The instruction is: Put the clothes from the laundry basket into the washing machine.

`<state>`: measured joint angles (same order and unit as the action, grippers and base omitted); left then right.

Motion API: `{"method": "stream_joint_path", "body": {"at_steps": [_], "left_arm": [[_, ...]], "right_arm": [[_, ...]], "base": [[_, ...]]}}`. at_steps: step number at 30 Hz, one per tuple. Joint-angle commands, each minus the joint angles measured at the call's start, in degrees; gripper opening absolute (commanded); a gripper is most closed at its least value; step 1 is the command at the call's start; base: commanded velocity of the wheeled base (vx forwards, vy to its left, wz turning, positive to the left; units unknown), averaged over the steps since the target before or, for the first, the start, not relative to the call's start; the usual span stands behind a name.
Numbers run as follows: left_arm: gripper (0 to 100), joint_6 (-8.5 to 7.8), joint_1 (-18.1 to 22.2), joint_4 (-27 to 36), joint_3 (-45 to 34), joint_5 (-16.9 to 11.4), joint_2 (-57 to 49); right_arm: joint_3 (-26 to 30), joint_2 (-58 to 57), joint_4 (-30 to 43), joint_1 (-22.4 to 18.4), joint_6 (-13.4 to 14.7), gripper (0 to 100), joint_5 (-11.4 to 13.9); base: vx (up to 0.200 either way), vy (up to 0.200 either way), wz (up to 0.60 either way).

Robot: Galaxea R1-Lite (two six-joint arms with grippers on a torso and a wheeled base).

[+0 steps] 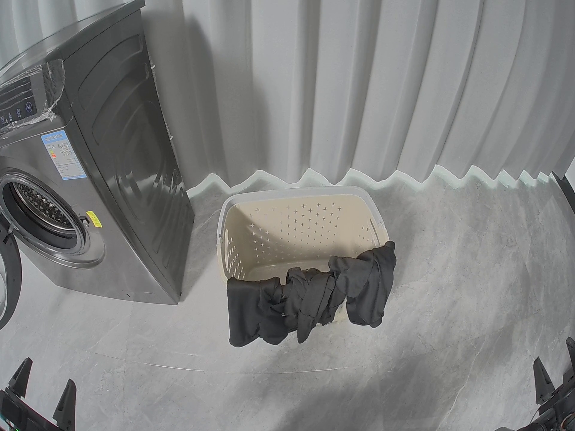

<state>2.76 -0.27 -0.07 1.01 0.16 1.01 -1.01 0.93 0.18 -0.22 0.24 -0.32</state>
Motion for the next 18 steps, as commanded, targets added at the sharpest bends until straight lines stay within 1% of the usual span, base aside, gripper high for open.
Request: {"method": "stream_joint_path", "body": {"at_steps": [1,10,11,12,14,15,16,17,18], "left_arm": [[100,0.06,0.0,-0.01,-0.84,0.02,-0.92],[100,-0.03,0.0,-0.01,-0.84,0.02,-0.92],[100,-0.03,0.0,-0.01,-0.84,0.02,-0.92],[100,-0.03,0.0,-0.01,-0.84,0.02,-0.84],[100,-0.03,0.0,-0.01,-0.84,0.02,-0.92],[100,-0.03,0.0,-0.01,-0.84,0.02,-0.92],[100,-0.12,0.0,-0.01,-0.84,0.02,-0.92],[100,-0.12,0.0,-0.01,-0.84,0.02,-0.92],[100,-0.12,0.0,-0.01,-0.84,0.02,-0.92]], "right_arm": [[1.01,-0.93,-0.01,-0.04,-0.07,100,-0.03],[1.01,-0.93,-0.09,-0.13,-0.24,100,-0.03],[0.22,-0.93,-1.06,-0.04,-0.33,100,0.32],[-1.1,-0.93,-2.2,-0.04,-0.42,100,0.32],[-7.34,-0.93,-3.35,0.22,-0.33,100,-0.12],[-11.2,0.48,-2.64,0.31,-0.42,100,0.23],[-13.67,2.15,-1.33,0.31,-0.42,100,0.67],[-15.69,3.73,0.87,0.31,-0.42,100,1.28],[-15.86,4.0,1.22,0.4,-0.51,100,1.37]], "base": [[0.0,0.0,0.0],[0.0,0.0,0.0],[0.0,0.0,0.0],[0.0,0.0,0.0],[0.0,0.0,0.0],[0.0,0.0,0.0],[0.0,0.0,0.0],[0.0,0.0,0.0],[0.0,0.0,0.0]]}}
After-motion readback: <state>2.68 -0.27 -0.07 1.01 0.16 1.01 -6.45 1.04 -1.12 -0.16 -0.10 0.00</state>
